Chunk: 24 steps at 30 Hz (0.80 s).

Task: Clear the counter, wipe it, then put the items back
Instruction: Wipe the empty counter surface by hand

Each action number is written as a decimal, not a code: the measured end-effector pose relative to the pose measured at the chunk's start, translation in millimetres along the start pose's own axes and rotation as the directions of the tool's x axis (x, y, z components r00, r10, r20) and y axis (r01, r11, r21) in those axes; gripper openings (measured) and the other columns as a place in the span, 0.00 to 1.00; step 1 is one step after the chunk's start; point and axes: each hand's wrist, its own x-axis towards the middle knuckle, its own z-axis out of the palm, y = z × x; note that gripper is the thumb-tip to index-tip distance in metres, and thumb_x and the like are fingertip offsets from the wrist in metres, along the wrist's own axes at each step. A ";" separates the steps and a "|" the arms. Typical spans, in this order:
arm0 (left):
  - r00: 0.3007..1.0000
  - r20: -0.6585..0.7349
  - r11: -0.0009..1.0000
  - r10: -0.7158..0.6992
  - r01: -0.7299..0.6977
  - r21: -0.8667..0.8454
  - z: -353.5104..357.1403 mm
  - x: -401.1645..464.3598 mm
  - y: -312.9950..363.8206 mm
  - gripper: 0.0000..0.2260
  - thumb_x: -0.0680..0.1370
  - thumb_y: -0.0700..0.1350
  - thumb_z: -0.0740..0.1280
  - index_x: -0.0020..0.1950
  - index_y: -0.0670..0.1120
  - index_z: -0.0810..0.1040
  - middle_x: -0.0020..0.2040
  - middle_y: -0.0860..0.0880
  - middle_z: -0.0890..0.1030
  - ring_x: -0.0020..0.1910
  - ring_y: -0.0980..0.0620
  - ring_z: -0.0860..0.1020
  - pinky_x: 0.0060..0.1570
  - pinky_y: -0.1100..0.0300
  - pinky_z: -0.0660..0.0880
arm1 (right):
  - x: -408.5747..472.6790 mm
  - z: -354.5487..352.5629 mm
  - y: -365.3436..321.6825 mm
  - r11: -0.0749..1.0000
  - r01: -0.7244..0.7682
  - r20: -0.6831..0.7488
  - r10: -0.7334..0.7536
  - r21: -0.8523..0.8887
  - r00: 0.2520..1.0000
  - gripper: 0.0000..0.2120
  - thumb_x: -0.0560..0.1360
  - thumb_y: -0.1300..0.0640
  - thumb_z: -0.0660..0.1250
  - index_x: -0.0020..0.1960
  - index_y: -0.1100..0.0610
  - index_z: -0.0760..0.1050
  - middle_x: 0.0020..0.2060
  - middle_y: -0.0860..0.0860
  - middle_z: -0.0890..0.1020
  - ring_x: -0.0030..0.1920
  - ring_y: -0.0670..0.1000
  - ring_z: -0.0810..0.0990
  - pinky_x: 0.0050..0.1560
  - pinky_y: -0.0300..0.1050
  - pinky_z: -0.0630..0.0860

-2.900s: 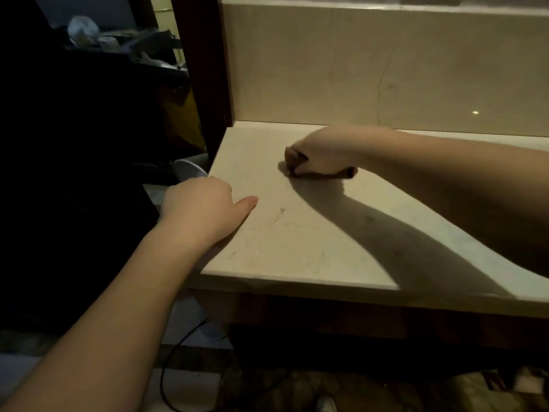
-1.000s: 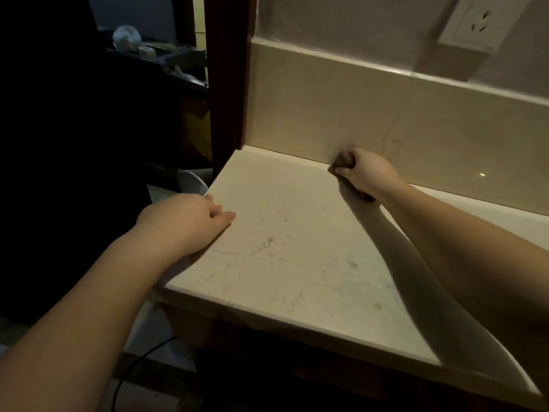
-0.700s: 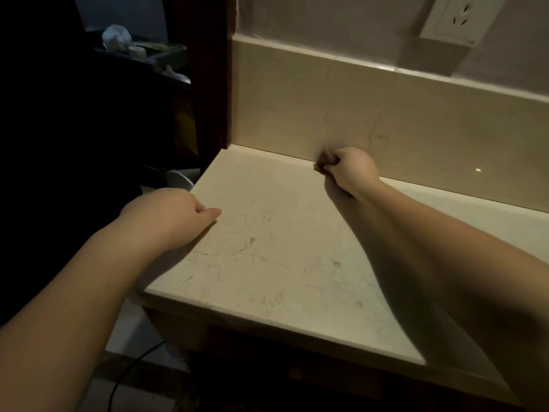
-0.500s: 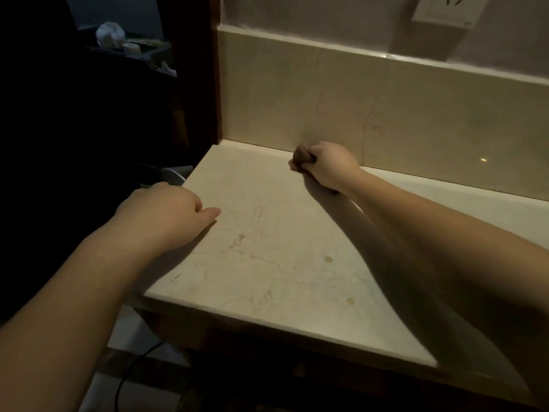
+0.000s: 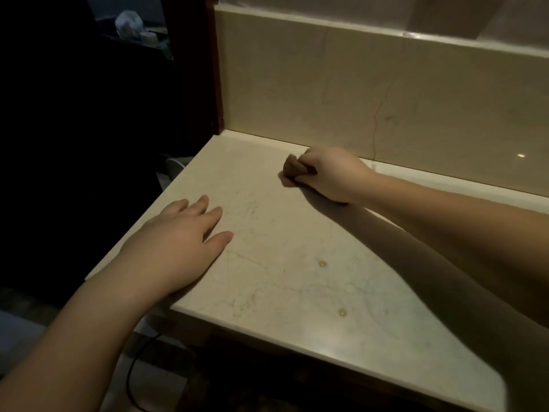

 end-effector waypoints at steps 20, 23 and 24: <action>0.996 -0.079 0.999 -0.050 0.050 0.001 -1.8 5.7 9.9 0.20 0.84 0.54 0.51 0.76 0.55 0.65 0.79 0.53 0.59 0.75 0.48 0.60 0.71 0.52 0.60 | -30.6 -9.8 -24.3 0.987 0.156 0.090 -0.158 0.027 0.983 0.07 0.76 0.50 0.65 0.46 0.53 0.78 0.43 0.46 0.73 0.44 0.50 0.72 0.42 0.45 0.67; 0.997 -0.071 0.999 -0.034 0.035 0.012 -1.4 4.1 8.1 0.20 0.84 0.54 0.50 0.76 0.56 0.64 0.79 0.54 0.59 0.75 0.48 0.60 0.71 0.49 0.63 | 0.8 -13.5 -10.5 0.997 -0.038 0.087 0.044 -0.069 0.995 0.09 0.76 0.48 0.65 0.43 0.53 0.74 0.45 0.51 0.77 0.46 0.54 0.74 0.41 0.46 0.67; 0.997 -0.068 1.000 -0.024 0.025 0.013 -2.0 3.4 6.7 0.20 0.84 0.54 0.50 0.76 0.56 0.64 0.79 0.54 0.59 0.75 0.48 0.60 0.71 0.49 0.63 | 6.6 -11.7 -8.5 0.995 -0.065 0.073 0.070 -0.069 0.995 0.09 0.76 0.49 0.65 0.42 0.54 0.73 0.45 0.52 0.78 0.46 0.55 0.75 0.40 0.45 0.66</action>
